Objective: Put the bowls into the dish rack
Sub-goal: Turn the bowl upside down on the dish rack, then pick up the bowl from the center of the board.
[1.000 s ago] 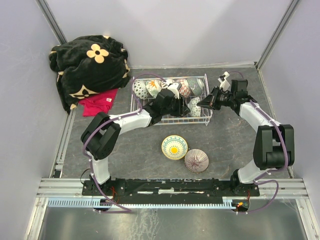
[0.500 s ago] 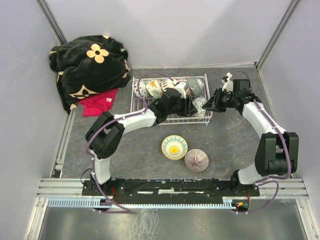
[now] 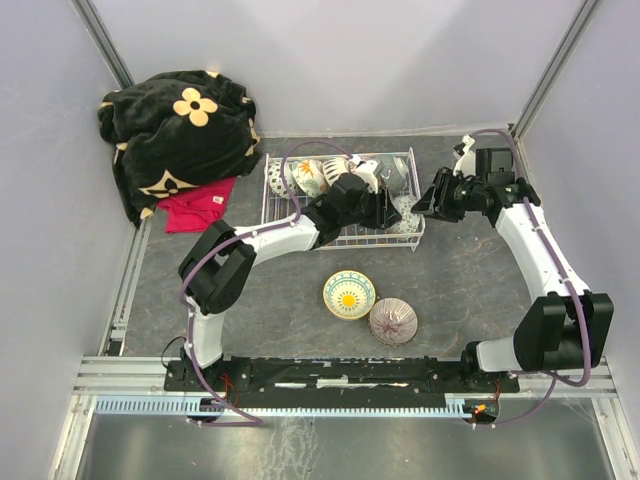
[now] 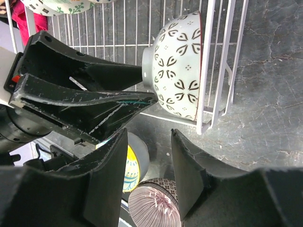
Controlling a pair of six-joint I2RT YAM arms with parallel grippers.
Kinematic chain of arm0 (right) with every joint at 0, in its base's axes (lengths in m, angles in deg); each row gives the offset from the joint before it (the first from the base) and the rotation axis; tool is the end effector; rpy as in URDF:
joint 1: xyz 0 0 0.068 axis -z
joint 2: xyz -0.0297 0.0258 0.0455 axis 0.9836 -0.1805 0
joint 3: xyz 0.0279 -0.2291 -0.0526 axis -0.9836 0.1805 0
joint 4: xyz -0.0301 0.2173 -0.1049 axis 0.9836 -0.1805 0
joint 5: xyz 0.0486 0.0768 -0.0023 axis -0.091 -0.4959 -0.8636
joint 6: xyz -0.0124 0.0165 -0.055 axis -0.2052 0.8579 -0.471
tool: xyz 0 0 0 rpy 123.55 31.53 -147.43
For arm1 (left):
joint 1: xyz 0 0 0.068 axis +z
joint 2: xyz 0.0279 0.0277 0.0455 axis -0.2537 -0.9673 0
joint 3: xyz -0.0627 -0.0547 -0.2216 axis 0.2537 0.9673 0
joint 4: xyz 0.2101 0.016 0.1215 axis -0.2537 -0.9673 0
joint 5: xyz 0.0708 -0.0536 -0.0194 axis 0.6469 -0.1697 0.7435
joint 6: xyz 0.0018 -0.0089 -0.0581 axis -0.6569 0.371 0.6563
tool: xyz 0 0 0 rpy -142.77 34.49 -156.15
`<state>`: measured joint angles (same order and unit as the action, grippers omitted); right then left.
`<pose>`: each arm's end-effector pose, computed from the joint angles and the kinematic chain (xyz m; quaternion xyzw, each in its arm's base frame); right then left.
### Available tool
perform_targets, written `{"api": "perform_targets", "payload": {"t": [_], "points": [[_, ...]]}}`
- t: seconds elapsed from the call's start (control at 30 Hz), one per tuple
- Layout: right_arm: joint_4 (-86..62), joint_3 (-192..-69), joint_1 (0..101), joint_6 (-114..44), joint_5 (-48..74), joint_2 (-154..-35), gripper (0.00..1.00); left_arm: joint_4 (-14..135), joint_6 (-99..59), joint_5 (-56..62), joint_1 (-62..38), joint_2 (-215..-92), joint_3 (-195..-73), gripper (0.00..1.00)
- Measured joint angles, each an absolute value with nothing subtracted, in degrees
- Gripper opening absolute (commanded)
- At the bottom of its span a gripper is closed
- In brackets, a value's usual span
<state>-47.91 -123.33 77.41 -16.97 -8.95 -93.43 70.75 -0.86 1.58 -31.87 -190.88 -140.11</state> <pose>0.2864 0.0321 0.2667 0.0880 0.9033 0.3145 0.2781 0.2942 -0.3210 0.2014 0.1599 0.8118 -0.4016 0.3925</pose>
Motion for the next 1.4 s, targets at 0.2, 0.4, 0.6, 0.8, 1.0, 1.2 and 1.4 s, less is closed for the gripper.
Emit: {"api": "perform_targets", "payload": {"t": [0.2,0.4,0.6,0.8,1.0,1.2,1.4], "points": [[-50.95,-123.50,77.41,-17.32,-8.38,-90.33,0.53,70.68,-0.86,1.89,-31.93,-190.53,-140.05,0.60],[-52.94,-121.21,76.60,-17.19,-6.79,-81.76,0.54,66.72,-2.13,3.62,-32.44,-182.43,-138.12,0.70],[-55.63,-120.90,68.58,-16.71,-4.32,-78.11,0.54,61.48,-3.92,8.19,-32.44,-166.47,-138.10,0.78],[-57.03,-119.48,55.00,-15.05,1.06,-77.08,0.53,52.28,-4.36,12.34,-31.12,-154.49,-137.99,0.95],[-58.67,-113.53,40.03,-12.54,8.16,-74.00,0.50,41.98,-4.36,15.40,-29.86,-144.55,-130.96,0.99],[-61.36,-107.28,21.95,-7.14,18.35,-74.02,0.49,32.10,-4.30,17.69,-29.77,-135.76,-122.67,0.99],[-65.42,-106.48,9.87,-1.63,26.46,-76.08,0.49,26.79,-4.25,19.88,-29.72,-129.66,-120.46,0.99]]}}
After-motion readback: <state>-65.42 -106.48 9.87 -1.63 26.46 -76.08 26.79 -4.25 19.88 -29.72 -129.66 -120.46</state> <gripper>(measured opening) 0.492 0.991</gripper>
